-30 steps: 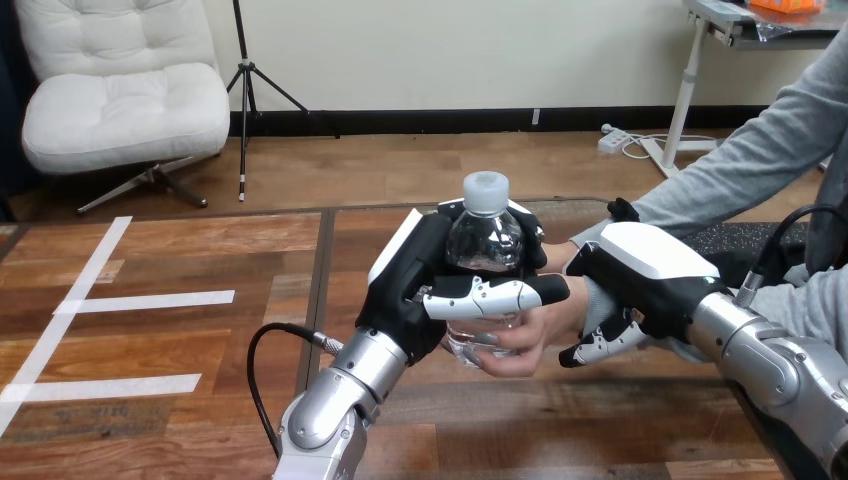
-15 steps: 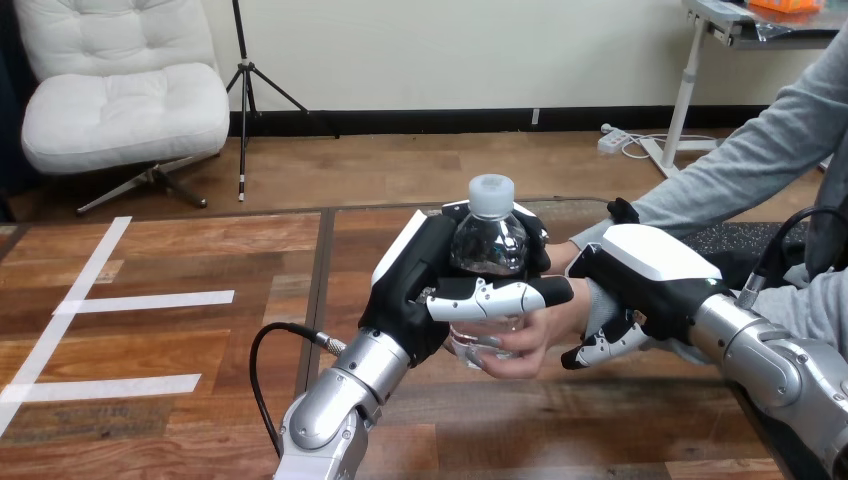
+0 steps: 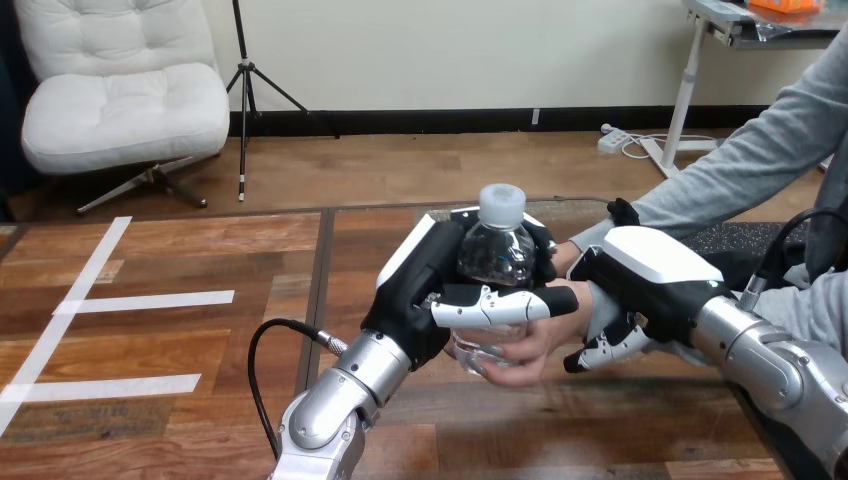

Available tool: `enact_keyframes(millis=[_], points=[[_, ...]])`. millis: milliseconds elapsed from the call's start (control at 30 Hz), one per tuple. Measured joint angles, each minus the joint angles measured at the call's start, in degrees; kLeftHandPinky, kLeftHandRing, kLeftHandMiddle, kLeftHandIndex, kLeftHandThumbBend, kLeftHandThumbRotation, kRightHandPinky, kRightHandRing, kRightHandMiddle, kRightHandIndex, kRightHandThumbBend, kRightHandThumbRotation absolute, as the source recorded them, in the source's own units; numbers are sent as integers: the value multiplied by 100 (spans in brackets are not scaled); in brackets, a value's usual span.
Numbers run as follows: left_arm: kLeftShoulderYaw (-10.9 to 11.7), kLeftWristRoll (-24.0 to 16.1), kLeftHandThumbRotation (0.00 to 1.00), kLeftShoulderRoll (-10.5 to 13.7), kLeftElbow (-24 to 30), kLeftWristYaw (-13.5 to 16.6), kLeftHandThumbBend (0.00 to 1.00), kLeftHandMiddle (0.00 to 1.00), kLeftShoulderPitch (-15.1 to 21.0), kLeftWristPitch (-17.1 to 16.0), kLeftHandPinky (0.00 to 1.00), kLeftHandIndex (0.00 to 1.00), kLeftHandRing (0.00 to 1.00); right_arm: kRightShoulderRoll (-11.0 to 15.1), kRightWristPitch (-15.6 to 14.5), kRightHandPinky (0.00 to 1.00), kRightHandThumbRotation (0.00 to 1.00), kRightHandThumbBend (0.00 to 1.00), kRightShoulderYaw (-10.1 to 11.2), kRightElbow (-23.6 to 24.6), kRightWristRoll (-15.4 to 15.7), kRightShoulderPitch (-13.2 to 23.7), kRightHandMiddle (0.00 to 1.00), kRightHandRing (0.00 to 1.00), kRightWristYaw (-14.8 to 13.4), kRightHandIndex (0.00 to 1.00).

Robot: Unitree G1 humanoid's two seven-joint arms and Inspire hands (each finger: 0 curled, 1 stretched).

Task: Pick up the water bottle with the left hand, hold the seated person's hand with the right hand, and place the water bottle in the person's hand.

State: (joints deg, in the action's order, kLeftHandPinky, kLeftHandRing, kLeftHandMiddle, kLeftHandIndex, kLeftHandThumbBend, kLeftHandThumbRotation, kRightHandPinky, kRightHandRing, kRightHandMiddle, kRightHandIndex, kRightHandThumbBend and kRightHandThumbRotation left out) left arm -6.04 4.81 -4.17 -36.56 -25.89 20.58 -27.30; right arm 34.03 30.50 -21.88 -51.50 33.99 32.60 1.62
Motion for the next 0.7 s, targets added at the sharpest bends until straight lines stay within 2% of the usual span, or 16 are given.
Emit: enact_keyframes(millis=[200, 233, 333, 533, 700], points=[[0, -143, 79, 41, 0, 47, 100, 89, 0, 0, 78, 92, 86, 9, -10, 11, 0, 74, 0, -1, 5, -31, 20, 15, 0, 21], [0, -158, 82, 48, 0, 49, 100, 91, 0, -1, 84, 94, 89, 9, -15, 11, 0, 74, 0, -1, 5, -35, 20, 15, 0, 21], [-1, -218, 84, 74, 0, 51, 100, 94, 0, -1, 91, 97, 93, 10, -26, 11, 0, 74, 0, -1, 5, -45, 20, 15, 0, 21], [-7, -275, 87, 107, 0, 45, 100, 99, -2, -1, 98, 99, 98, 12, -34, 11, 0, 73, 0, -1, 5, -53, 20, 15, 0, 21], [-8, -298, 89, 113, 1, 62, 100, 100, -3, 0, 99, 100, 99, 12, -35, 11, 0, 73, 0, -1, 5, -53, 20, 15, 0, 22]])
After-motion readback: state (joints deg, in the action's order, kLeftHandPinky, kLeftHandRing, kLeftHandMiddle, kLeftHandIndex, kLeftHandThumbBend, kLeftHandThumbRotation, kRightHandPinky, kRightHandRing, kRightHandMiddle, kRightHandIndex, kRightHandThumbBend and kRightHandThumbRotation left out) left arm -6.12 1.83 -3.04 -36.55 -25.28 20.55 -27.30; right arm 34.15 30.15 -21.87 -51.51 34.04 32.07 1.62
